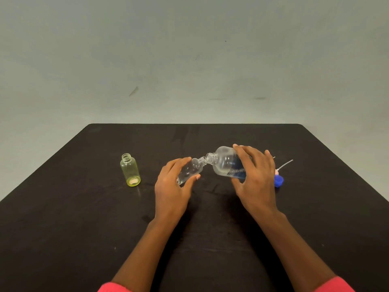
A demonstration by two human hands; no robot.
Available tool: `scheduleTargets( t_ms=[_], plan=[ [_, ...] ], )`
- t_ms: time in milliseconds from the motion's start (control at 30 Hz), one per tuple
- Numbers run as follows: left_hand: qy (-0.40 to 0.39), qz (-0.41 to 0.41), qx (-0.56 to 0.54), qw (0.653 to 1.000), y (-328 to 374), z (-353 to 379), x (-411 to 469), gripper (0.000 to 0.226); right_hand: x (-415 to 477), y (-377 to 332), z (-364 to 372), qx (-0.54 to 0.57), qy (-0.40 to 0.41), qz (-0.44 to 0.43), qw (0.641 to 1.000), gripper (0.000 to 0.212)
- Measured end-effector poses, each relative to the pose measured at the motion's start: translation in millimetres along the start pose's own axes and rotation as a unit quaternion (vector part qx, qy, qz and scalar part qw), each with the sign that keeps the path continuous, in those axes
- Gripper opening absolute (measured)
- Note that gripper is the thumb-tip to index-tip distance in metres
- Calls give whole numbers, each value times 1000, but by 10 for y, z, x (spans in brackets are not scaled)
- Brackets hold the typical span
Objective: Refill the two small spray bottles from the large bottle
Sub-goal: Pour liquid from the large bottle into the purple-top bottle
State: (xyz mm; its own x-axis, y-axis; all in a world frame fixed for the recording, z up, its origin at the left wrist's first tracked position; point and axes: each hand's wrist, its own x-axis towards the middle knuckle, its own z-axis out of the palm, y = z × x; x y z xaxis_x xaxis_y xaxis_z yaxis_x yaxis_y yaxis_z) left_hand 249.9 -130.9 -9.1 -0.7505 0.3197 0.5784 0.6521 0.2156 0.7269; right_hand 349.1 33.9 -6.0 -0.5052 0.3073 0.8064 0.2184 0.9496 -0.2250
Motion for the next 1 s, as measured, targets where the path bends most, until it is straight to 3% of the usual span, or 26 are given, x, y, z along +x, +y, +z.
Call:
scheduleTargets(
  t_ms=[1000],
  plan=[
    [24,-3,52,998,12,7,-23,39,24,-26,-35,-31,1,-14,999,85]
  ],
)
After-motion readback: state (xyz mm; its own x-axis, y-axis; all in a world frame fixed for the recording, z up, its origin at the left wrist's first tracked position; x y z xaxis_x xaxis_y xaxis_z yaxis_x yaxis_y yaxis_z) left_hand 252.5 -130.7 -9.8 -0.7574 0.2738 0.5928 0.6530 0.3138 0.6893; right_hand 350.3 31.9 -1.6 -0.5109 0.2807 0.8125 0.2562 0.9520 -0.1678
